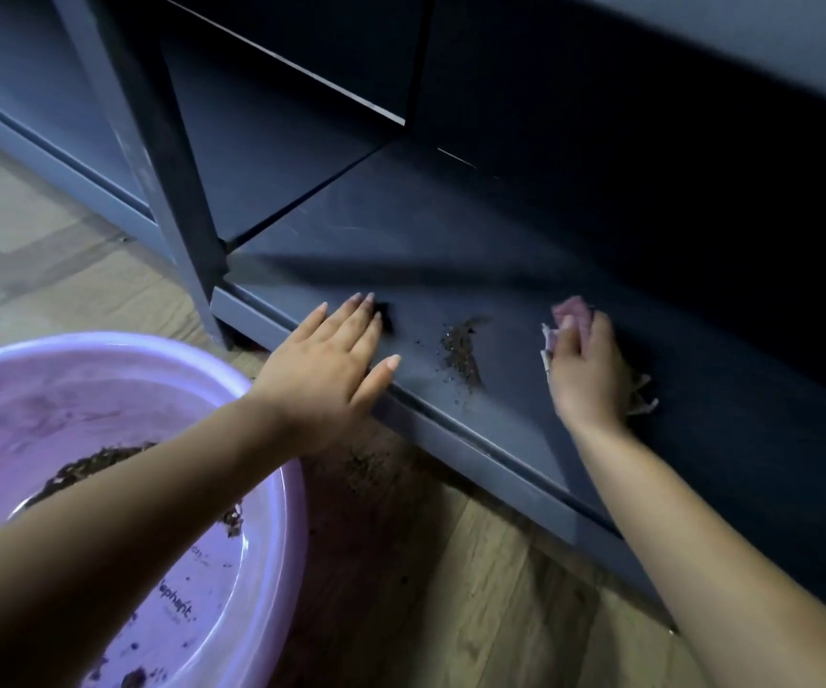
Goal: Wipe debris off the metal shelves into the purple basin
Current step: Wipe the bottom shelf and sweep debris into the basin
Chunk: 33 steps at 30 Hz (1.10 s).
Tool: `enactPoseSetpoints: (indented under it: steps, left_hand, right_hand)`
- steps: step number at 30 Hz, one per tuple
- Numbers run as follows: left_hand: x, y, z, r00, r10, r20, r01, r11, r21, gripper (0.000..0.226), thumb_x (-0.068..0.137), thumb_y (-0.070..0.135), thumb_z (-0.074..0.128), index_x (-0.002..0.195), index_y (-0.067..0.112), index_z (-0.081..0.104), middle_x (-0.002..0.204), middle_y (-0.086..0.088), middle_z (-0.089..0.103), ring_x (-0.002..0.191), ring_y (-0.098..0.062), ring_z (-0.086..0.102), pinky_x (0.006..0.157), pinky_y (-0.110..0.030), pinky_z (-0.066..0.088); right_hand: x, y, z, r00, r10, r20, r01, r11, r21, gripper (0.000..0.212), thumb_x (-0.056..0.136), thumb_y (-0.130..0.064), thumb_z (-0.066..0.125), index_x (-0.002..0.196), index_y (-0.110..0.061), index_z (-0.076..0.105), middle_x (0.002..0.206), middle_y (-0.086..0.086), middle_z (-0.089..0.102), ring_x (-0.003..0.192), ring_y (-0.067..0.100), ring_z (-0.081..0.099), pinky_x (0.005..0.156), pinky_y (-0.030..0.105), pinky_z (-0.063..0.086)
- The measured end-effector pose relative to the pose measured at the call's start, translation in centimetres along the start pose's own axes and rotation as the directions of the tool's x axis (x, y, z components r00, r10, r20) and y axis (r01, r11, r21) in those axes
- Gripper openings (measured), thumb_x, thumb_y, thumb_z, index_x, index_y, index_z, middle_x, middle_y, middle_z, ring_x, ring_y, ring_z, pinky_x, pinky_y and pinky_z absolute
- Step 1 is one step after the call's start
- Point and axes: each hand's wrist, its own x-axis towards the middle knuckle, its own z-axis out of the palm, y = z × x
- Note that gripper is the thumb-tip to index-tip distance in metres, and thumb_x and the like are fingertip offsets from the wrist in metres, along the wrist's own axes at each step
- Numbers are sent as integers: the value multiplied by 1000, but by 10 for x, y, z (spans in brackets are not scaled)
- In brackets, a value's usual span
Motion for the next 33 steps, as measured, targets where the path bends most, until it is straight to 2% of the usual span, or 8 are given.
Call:
enactPoseSetpoints:
  steps: [8, 11, 14, 18, 23, 25, 29, 33]
  left_hand:
    - [0, 7, -3, 995, -87, 40, 88, 996, -18, 103, 66, 59, -23, 153, 9, 2, 160, -6, -6, 147, -13, -9, 111, -23, -14]
    - [-2, 11, -9, 989, -138, 51, 139, 990, -10, 105, 64, 60, -23, 153, 10, 3, 161, -5, -5, 147, -12, -8, 112, -23, -12]
    - [-15, 13, -16, 981, -192, 15, 193, 981, -21, 104, 66, 60, -21, 153, 9, 7, 161, -4, -2, 147, -11, -7, 114, -23, -10]
    - [-39, 18, -20, 966, -259, -22, 257, 964, -73, 103, 68, 61, -16, 153, 10, 13, 161, -3, 3, 147, -11, -3, 112, -20, -9]
    - [-74, 19, -27, 951, -308, -22, 308, 951, -3, 105, 66, 60, -20, 152, 9, 12, 161, -4, 2, 147, -12, -4, 113, -22, -9]
    - [-82, 17, -31, 945, -328, -23, 328, 945, 12, 106, 65, 59, -21, 153, 9, 12, 161, -4, 1, 147, -13, -4, 114, -24, -8]
    - [-83, 18, -32, 959, -280, -34, 281, 960, 17, 107, 65, 58, -22, 153, 9, 13, 161, -4, 1, 147, -12, -5, 113, -22, -9]
    - [-97, 5, -28, 967, -255, -11, 256, 965, 51, 108, 61, 60, -22, 153, 11, 7, 161, -2, -3, 147, -12, -6, 112, -21, -8]
  right_hand:
    - [-5, -44, 56, 862, -333, 381, 273, 940, 203, 25, 95, -27, 42, 110, -16, 59, 107, 5, 66, 101, 24, 59, 91, 40, 45]
    - [8, -54, 50, 812, -371, 450, 145, 876, 460, 15, 97, -10, 44, 97, -13, 59, 91, 3, 61, 84, 14, 59, 82, 31, 48]
    - [21, -72, 42, 687, -480, 545, 213, 851, 481, 18, 97, -5, 43, 98, -15, 58, 90, 1, 61, 78, 7, 59, 70, 16, 47]
    - [23, -88, 53, 483, -523, 702, 400, 845, 354, 20, 96, -14, 46, 95, -29, 58, 95, 0, 65, 97, 21, 64, 89, 36, 51]
    - [8, -71, 34, 344, -675, 653, 649, 673, 354, 24, 93, -3, 48, 112, -9, 63, 105, -10, 60, 112, 5, 51, 88, -3, 24]
    - [8, -61, 26, 303, -702, 644, 718, 613, 330, 26, 93, -4, 50, 116, -6, 62, 112, -6, 63, 120, 7, 48, 88, 0, 21]
    - [10, -59, 14, 324, -654, 684, 736, 629, 252, 19, 95, -9, 46, 99, -19, 62, 105, -13, 62, 112, 7, 54, 89, 10, 30]
    - [1, -60, 5, 639, -535, 553, 336, 840, 425, 30, 97, -1, 40, 87, -24, 57, 76, -18, 57, 70, -8, 56, 69, 16, 44]
